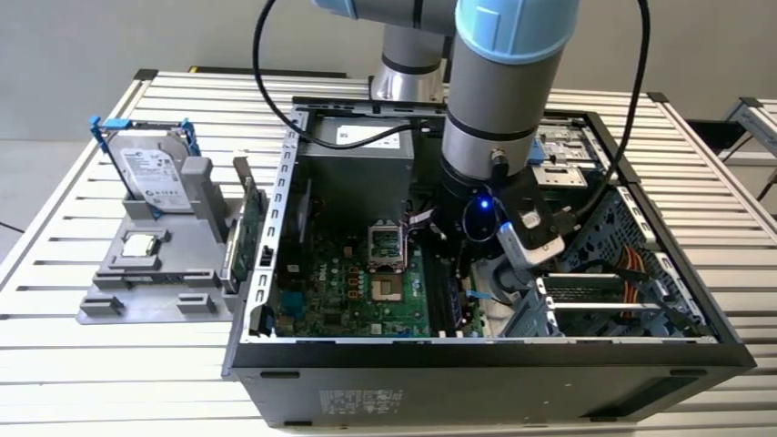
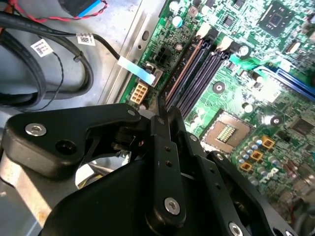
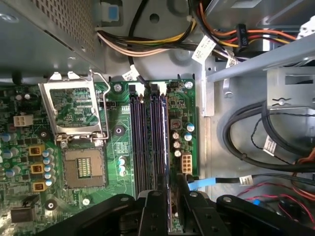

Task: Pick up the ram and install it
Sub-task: 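Press down the ram until it locks into place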

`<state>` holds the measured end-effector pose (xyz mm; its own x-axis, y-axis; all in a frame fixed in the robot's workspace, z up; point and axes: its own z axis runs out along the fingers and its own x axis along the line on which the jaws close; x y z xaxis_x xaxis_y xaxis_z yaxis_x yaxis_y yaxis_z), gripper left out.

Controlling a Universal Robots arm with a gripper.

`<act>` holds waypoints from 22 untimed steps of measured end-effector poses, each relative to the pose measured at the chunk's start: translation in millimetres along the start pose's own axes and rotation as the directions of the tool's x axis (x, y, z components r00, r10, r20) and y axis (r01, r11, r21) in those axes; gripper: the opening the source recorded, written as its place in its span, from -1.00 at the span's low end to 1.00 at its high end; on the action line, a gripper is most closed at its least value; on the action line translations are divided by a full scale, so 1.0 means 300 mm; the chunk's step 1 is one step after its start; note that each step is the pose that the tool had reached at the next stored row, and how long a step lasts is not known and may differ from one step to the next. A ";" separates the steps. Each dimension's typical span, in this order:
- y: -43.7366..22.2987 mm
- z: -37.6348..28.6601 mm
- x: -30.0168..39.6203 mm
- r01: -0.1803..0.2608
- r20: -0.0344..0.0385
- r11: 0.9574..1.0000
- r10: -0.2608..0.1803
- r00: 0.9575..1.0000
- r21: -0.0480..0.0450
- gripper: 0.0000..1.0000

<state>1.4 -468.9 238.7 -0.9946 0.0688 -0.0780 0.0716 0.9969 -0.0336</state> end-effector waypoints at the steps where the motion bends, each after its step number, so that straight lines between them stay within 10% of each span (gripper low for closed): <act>1: 0.000 -0.006 0.000 0.000 0.000 1.000 0.000 1.000 0.000 1.00; 9: -0.001 -0.012 -0.001 0.000 0.000 1.000 0.000 1.000 -0.004 1.00; 10: -0.001 -0.012 -0.001 0.000 0.000 1.000 0.000 1.000 -0.004 -1.00; 22: -0.002 -0.012 -0.001 0.000 0.000 1.000 0.000 1.000 -0.004 -1.00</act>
<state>1.4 -469.2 242.5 -0.9946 0.0691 -0.0777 0.0716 0.9970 -0.0295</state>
